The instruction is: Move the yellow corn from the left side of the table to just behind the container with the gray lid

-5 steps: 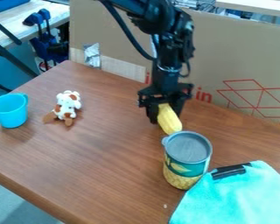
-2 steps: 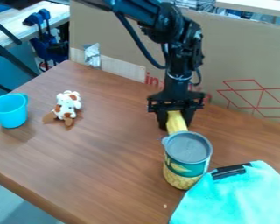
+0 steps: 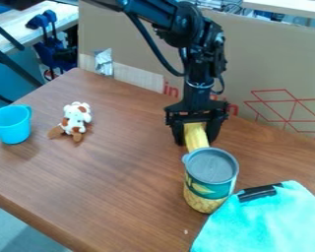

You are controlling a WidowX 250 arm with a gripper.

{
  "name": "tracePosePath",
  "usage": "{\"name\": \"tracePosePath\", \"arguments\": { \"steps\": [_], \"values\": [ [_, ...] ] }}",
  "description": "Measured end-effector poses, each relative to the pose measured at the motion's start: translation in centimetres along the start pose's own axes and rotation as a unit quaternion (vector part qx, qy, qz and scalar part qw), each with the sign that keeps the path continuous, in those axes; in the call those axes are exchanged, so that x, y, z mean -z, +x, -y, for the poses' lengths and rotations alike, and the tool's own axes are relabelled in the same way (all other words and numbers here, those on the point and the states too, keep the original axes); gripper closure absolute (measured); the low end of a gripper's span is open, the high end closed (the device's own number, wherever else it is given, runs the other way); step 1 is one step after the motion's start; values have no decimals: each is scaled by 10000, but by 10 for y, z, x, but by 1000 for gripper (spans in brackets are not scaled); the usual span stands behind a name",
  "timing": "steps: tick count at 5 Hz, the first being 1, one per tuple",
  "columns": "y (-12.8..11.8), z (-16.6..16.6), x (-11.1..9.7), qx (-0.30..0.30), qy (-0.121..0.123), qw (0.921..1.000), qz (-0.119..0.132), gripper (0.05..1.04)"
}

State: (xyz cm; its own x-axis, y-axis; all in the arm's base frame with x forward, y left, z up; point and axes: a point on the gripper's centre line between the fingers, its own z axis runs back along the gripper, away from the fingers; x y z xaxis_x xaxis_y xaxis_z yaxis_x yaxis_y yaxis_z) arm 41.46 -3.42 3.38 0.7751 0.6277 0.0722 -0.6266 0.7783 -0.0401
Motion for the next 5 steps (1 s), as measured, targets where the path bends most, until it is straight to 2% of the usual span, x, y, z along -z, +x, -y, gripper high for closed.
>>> {"name": "tracePosePath", "arguments": {
  "steps": [1,2,3,4,5],
  "values": [
    [-6,-5,-1,2,213,9996,-166,81],
    [-19,-11,-24,1189,455,9898,-645,82],
    [-48,-30,-97,1988,136,9799,-56,82],
    [-79,-47,-132,2655,122,9639,-138,82],
    [-107,-62,-140,3255,569,9426,-480,82]
  ]
}}
